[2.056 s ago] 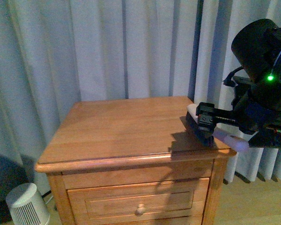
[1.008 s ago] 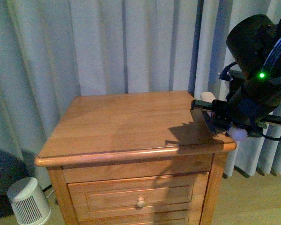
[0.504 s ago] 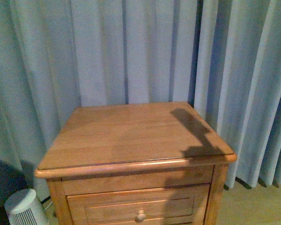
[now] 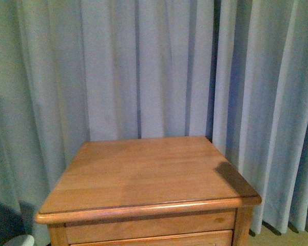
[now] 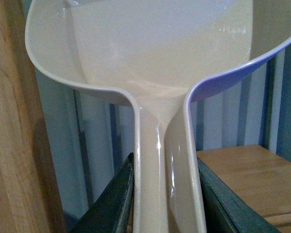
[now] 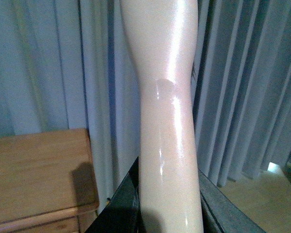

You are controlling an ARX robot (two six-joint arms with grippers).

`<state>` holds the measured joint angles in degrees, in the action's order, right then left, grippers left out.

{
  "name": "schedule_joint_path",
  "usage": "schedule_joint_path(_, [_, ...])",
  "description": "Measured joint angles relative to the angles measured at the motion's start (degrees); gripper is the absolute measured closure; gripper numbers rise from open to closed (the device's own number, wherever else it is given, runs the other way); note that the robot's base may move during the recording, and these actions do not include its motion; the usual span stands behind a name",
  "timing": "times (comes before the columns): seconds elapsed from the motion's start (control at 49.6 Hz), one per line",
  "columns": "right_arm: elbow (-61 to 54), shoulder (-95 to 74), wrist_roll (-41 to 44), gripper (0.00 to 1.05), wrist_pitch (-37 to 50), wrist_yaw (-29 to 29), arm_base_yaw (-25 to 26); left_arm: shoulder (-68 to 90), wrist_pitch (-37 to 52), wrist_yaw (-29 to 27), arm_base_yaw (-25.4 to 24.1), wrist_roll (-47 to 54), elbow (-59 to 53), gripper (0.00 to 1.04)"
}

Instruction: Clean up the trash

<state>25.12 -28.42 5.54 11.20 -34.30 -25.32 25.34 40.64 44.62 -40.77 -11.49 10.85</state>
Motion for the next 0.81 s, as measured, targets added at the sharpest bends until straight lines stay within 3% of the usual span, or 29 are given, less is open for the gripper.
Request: schedule_joint_path(0.806, [-0.42,0.26,0.00,0.85,-0.48,-1.16,-2.01,-0.15,-0.02,-0.61,0.00,-0.20,-0.31,0.76])
